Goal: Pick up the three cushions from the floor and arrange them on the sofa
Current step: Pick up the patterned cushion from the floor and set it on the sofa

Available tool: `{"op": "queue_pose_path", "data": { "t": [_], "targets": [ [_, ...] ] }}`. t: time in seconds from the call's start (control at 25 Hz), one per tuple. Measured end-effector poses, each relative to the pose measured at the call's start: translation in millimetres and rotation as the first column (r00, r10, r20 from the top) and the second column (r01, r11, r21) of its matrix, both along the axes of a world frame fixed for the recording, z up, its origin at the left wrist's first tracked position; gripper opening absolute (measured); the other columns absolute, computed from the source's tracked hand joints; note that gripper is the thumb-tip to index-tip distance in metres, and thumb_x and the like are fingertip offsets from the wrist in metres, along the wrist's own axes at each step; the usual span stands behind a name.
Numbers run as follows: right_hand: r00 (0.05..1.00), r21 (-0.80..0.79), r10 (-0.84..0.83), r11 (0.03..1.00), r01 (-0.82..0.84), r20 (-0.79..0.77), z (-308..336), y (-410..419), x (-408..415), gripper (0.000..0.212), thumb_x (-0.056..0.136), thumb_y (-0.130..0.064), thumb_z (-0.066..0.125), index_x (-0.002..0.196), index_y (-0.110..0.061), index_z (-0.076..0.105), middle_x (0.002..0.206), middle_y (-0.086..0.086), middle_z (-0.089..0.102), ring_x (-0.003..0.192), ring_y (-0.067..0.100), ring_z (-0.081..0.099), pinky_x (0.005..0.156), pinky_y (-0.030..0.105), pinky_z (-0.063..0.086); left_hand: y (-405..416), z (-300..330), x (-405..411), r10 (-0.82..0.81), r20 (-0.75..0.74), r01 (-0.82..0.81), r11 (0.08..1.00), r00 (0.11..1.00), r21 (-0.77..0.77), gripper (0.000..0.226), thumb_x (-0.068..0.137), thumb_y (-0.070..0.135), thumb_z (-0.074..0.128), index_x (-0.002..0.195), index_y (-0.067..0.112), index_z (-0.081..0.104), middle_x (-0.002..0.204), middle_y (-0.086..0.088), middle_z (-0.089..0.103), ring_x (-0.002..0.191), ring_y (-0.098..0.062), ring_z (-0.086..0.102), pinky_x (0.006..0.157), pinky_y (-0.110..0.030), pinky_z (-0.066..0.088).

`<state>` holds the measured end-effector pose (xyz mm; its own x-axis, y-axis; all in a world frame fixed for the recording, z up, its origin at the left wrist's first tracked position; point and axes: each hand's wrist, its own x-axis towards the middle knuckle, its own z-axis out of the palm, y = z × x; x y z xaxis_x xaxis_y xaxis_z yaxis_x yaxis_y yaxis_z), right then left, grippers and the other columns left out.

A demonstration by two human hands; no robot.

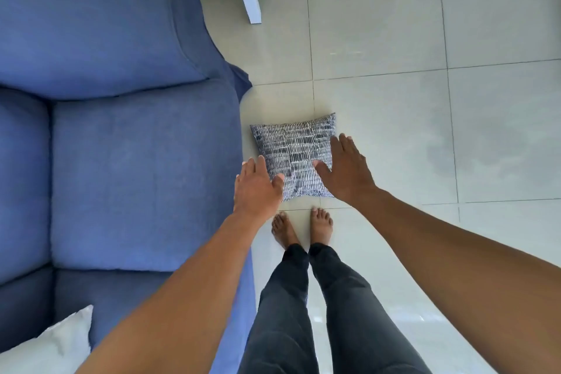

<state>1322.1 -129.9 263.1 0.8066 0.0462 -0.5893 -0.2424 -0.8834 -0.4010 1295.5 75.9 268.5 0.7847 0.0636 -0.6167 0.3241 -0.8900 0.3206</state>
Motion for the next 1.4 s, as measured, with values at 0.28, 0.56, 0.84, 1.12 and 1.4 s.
{"op": "queue_pose_path", "data": {
  "t": [0.28,0.56,0.84,1.12,1.4],
  "targets": [
    [0.994,0.037,-0.102,0.994,0.104,-0.047,-182,-3,28,0.079,0.108,-0.040,0.054,0.164,0.002,0.017,0.172,0.022,0.022,0.161,0.036,0.018,0.128,0.048,0.022,10,-176,36,0.152,-0.107,-0.154,0.988,0.983,-0.010,0.076,0.108,0.043,0.048,0.165,0.004,0.018,0.170,-0.017,0.030,0.157,-0.034,0.024,0.126,-0.047,0.024],
    [0.983,0.044,-0.156,0.986,0.161,-0.100,-358,-7,47,0.081,0.108,-0.042,0.054,0.163,0.006,0.019,0.169,0.026,0.028,0.158,0.040,0.028,0.127,0.047,0.027,21,-357,69,0.285,-0.183,-0.287,0.958,0.941,0.020,0.076,0.107,0.046,0.049,0.167,0.012,0.017,0.171,-0.014,0.030,0.154,-0.037,0.033,0.121,-0.049,0.032],
    [0.837,0.039,-0.532,0.841,0.540,-0.129,-473,-27,76,0.087,0.096,-0.067,0.059,0.152,-0.003,0.041,0.152,0.019,0.054,0.140,0.040,0.051,0.114,0.044,0.042,28,-463,95,0.644,-0.156,-0.657,0.752,0.749,-0.050,0.086,0.090,0.055,0.070,0.158,0.014,0.036,0.158,-0.007,0.049,0.138,-0.032,0.052,0.104,-0.038,0.045],
    [0.663,0.122,-0.703,0.657,0.744,-0.255,-466,-42,62,0.099,0.079,-0.079,0.065,0.139,-0.002,0.058,0.109,0.005,0.055,0.097,0.021,0.050,0.081,0.035,0.039,16,-438,86,0.803,-0.360,-0.880,0.441,0.475,-0.178,0.064,0.088,0.028,0.082,0.143,0.008,0.057,0.105,0.007,0.067,0.093,-0.016,0.062,0.081,-0.019,0.040],
    [0.641,0.160,-0.758,0.622,0.766,-0.124,-303,-49,42,0.059,0.074,-0.079,0.068,0.062,-0.024,0.050,0.063,-0.007,0.052,0.059,0.013,0.047,0.065,0.028,0.037,5,-287,65,0.799,-0.392,-0.881,0.342,0.456,-0.328,0.043,0.087,0.020,0.083,0.124,0.010,0.063,0.103,0.007,0.069,0.102,-0.018,0.062,0.091,-0.031,0.044]
  ]
}}
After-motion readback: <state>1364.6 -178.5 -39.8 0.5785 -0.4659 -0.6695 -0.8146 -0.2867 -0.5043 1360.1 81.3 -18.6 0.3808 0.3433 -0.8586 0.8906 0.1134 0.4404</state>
